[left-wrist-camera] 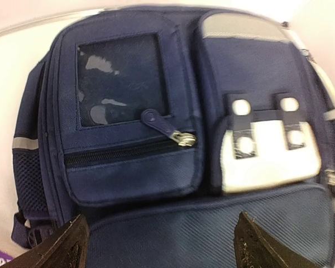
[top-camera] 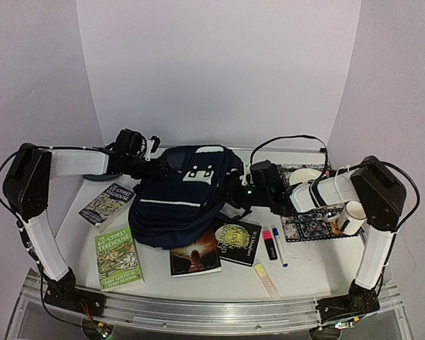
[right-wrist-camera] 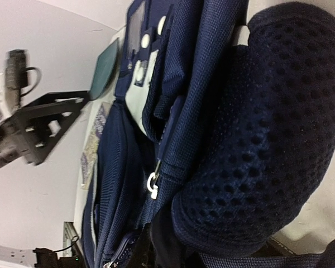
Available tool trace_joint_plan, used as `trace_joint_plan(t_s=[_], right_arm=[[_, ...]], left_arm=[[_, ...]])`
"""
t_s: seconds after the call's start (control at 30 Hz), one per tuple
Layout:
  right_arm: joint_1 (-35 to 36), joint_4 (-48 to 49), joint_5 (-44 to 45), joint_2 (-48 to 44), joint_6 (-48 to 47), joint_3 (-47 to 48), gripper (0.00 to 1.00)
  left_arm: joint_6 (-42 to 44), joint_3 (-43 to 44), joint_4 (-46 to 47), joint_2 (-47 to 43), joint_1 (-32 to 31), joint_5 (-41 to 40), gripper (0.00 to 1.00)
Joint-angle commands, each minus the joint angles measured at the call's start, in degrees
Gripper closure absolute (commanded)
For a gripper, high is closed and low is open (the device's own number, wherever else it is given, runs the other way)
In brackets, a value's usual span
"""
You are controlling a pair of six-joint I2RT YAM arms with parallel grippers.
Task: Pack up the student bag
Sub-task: Move the student bag to the center of the board.
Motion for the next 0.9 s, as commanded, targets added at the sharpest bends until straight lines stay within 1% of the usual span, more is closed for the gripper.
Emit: trace_joint_plan(t_s=[0.0, 0.13, 0.27, 0.4, 0.6, 0.7, 0.77, 0.87], right_arm=[[0.51, 5.29, 1.68, -1.41, -1.36, -0.44, 1.00], [0.51, 5.50, 2.62, -0.70, -1.50, -0.88, 1.00], [0.51, 5.46, 2.09, 0.01, -1.78, -0.39, 1.00], [0.66, 5.45, 0.91, 1.06, -2.11, 0.26, 0.98], [0.69, 3.69, 0.13, 1.22, -4.09, -0.25, 0.93], [0.69, -0.01, -0.48, 0.48, -7.29, 0.26, 0.82], [0.65, -4.73, -0.40, -0.71, -10.37, 0.92, 0.75], [0.60, -13.34, 0.35, -3.54, -17.34, 2.42, 0.58]], left_arm=[[-0.55, -4.92, -0.70, -9.57, -2.60, -0.13, 0.08], [-6.09, -12.04, -0.71, -14.34, -2.62, -0.02, 0.08], [-10.69, -16.98, -0.60, -15.88, -2.54, -0.51, 0.08], [-12.39, -19.42, 0.41, -14.37, -2.06, -2.35, 0.09], [-13.50, -19.82, 4.00, -9.61, -0.97, -1.67, 0.18], [-13.40, -19.83, 5.12, -7.49, -0.63, -1.43, 0.21], [-13.19, -19.97, 5.32, -6.42, -0.39, -1.66, 0.23], [-13.00, -20.61, 5.79, -5.97, -0.10, -1.58, 0.23]])
